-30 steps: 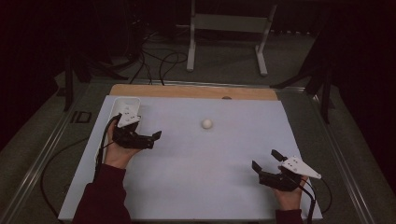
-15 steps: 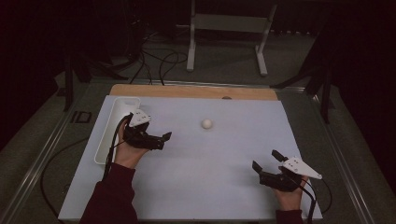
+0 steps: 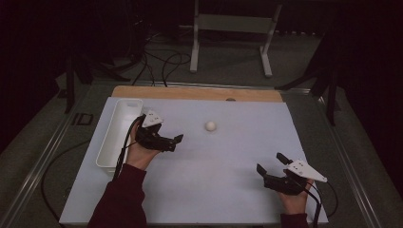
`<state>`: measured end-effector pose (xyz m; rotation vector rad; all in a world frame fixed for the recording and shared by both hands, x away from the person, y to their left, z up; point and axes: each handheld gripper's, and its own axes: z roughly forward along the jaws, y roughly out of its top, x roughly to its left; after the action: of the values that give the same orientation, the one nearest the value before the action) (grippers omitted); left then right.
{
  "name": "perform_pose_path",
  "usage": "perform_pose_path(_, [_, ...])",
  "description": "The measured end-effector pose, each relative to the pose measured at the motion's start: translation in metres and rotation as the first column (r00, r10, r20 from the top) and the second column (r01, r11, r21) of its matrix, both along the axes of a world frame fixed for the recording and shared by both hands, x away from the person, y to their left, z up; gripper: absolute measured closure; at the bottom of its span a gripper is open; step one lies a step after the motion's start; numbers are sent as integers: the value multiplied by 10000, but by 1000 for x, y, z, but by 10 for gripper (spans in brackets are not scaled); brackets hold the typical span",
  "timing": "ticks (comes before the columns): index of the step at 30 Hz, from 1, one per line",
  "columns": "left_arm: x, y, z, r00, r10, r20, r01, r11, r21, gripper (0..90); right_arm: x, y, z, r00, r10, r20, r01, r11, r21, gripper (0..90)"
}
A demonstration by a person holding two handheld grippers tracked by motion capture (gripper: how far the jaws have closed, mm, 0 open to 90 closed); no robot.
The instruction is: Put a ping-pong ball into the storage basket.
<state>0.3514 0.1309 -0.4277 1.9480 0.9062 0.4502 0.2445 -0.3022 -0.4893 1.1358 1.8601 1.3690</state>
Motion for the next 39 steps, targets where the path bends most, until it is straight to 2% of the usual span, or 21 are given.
perform_pose_path(18, [6, -22, 0, 9994, -291, 182, 292, 9996, -8, 4, 0, 0, 0, 10000, 5, 6, -5, 10000, 31, 92])
perform_pose_path(29, [13, -35, -1, 9985, -538, 111, 538, 9986, 14, 4, 0, 0, 0, 10000, 19, 22, -20, 10000, 54, 92])
perform_pose_path(39, [25, -45, -3, 9966, -824, 57, 825, 9957, -417, 4, 0, -1, 0, 10000, 30, 31, -30, 10000, 54, 92])
